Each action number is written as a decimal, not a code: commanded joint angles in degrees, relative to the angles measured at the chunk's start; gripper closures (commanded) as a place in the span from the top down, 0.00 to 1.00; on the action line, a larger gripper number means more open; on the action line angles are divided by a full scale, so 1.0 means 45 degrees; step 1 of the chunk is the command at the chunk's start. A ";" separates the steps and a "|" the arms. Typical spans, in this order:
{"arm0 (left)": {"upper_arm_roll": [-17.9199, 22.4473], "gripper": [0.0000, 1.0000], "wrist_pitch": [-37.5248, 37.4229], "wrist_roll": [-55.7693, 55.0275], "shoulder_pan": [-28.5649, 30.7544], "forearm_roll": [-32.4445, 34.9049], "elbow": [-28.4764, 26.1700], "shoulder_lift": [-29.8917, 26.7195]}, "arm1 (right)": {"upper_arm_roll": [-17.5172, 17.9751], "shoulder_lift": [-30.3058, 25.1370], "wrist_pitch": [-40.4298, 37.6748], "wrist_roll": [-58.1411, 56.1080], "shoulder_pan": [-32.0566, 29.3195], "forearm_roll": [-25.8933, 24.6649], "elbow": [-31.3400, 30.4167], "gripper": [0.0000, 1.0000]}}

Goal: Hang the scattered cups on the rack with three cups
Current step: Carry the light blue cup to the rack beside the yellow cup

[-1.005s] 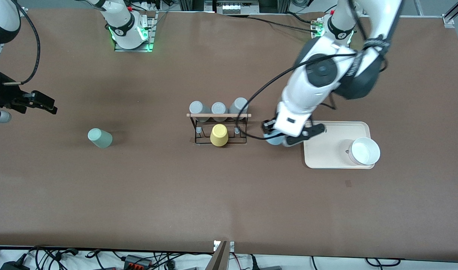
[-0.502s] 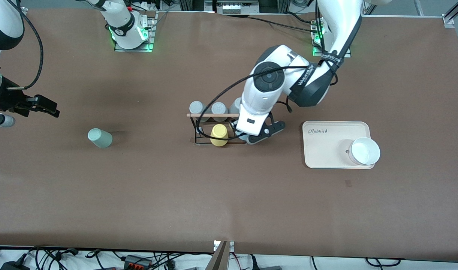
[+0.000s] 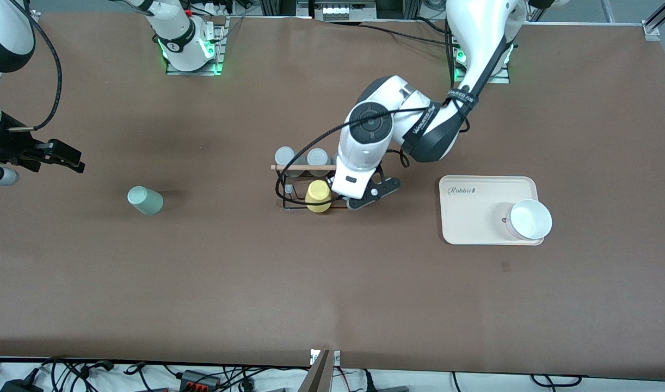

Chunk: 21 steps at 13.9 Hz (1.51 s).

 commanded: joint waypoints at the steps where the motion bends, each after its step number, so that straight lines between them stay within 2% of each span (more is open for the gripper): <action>1: 0.0150 0.39 0.0315 -0.0166 -0.0221 -0.0059 0.0479 0.0556 | 0.0148 0.0198 0.0323 -0.0126 -0.0073 0.0117 0.0109 1.00; 3: 0.0170 0.39 0.1119 -0.0147 -0.0455 -0.0001 0.0400 0.0810 | 0.0148 0.0393 0.0285 -0.0030 -0.0052 0.0155 0.0109 1.00; 10: 0.0170 0.41 0.1180 -0.0010 -0.0456 0.0506 0.0067 0.1162 | 0.0148 0.0707 0.0304 -0.0049 0.0163 0.0097 0.0168 1.00; 11: 0.0170 0.46 0.1160 0.0009 -0.0456 0.0507 0.0029 0.1163 | 0.0167 0.0707 0.0285 -0.0049 0.0163 0.0097 0.0168 1.00; 12: 0.0170 0.62 0.1160 0.0029 -0.0436 0.0507 0.0028 0.1124 | 0.0167 0.0726 0.0285 -0.0049 0.0163 0.0097 0.0168 1.00; 13: 0.0170 0.90 0.1160 0.0068 -0.0397 0.0507 0.0028 0.1066 | 0.0167 0.0900 0.0265 -0.0146 0.0163 0.0077 0.0148 1.00; 14: 0.0170 1.00 0.1141 0.0029 -0.0358 0.0507 0.0048 0.0988 | 0.0167 0.1018 0.0246 -0.0185 0.0182 0.0077 0.0148 1.00; 17: 0.0228 1.00 0.0752 -0.0030 -0.0124 0.0488 0.0106 0.0073 | 0.0167 0.1234 0.0207 -0.0108 0.0202 0.0077 0.0109 1.00; 21: 0.0326 1.00 -0.0535 -0.0030 0.0557 0.0604 0.0126 -0.1957 | 0.0167 0.1273 0.0128 -0.0127 0.0434 0.0058 0.0070 1.00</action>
